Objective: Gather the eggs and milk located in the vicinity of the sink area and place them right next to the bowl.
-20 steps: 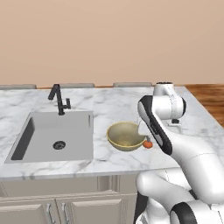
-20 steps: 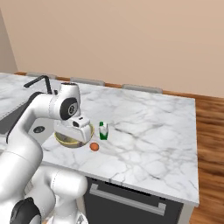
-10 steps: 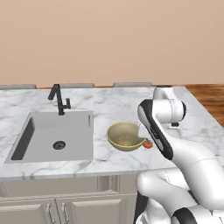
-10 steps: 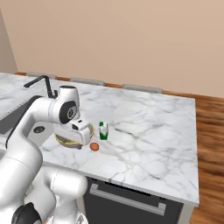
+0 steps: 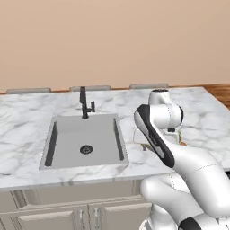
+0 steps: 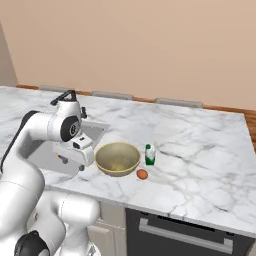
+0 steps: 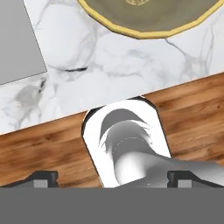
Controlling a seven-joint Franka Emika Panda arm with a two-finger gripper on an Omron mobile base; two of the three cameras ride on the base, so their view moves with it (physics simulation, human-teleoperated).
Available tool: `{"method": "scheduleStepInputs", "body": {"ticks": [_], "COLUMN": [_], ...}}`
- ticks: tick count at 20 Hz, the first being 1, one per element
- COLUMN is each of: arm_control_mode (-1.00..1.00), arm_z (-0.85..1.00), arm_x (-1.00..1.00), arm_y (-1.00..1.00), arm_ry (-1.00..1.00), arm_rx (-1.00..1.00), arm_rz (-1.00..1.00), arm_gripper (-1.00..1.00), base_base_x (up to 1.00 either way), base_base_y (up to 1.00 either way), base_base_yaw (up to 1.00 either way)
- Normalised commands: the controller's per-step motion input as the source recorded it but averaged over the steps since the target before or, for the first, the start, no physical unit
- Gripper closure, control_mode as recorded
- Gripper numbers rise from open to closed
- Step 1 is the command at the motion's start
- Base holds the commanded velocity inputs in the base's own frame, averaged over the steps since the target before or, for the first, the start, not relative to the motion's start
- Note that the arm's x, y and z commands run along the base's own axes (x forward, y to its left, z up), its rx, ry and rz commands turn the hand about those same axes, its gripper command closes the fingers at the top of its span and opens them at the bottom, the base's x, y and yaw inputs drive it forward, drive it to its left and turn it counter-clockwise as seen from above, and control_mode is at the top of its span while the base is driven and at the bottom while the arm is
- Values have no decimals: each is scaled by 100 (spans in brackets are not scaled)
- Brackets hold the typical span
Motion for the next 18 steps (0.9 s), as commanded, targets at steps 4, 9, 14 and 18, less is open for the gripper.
{"method": "scheduleStepInputs", "body": {"ticks": [4, 9, 14, 18], "arm_control_mode": [100, 100, 100, 100], "arm_z": [0, 0, 0, 0], "arm_x": [0, 0, 0, 0], "arm_y": [0, 0, 0, 0], "arm_ry": [0, 0, 0, 0], "arm_rx": [0, 0, 0, 0], "arm_rz": [0, 0, 0, 0], "arm_gripper": [-100, -100, -100, -100], "base_base_x": [0, -16, -8, -1], "base_base_y": [100, 100, 100, 100], "base_base_yaw": [-12, -9, -8, -8]}}
